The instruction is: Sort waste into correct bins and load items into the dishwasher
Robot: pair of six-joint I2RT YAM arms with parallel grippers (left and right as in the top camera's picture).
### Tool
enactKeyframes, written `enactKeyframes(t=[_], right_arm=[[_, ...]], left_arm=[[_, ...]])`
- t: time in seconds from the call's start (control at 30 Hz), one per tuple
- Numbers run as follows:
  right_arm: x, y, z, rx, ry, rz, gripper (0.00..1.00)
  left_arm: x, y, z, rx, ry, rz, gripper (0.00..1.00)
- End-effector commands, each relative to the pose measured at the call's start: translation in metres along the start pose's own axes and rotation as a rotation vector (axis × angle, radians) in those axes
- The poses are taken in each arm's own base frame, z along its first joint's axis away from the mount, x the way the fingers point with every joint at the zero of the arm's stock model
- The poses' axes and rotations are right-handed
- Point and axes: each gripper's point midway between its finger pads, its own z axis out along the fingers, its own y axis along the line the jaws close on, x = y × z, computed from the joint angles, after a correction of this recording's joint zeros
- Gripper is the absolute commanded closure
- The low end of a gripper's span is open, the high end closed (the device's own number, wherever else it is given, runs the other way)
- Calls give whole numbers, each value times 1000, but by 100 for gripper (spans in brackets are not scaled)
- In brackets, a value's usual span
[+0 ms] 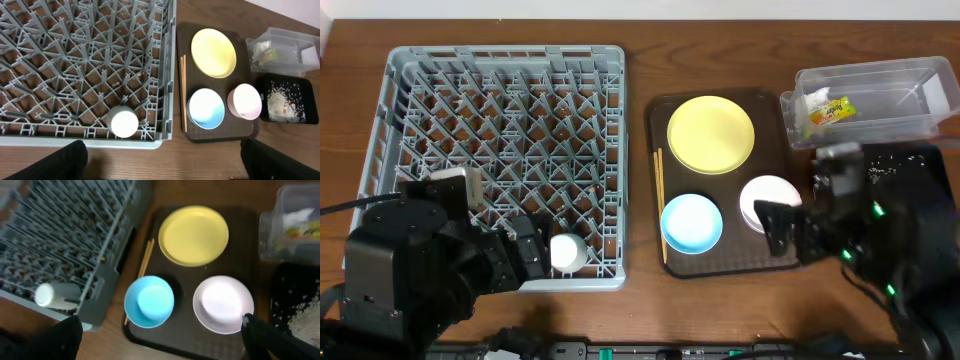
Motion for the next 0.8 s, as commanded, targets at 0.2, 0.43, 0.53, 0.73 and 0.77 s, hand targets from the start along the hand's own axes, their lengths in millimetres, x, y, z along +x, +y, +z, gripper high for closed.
enactKeyframes(t=[0.2,0.43,0.53,0.73,0.77], right_arm=[[16,-12,-38,73,-59,-67,1],[16,-31,-58,198,-128,-210,1],[18,-40,-56,241,-146,-216,1],[9,-45,-28,224,-308,-325,1],[14,-48,-19,219,-319,-324,1]], left_arm=[[-2,1,-1,-6,-9,15,2],[-2,1,-1,-6,-9,15,2],[-2,1,-1,-6,-9,15,2],[-2,1,-1,-6,-9,15,2],[-2,1,-1,-6,-9,15,2]])
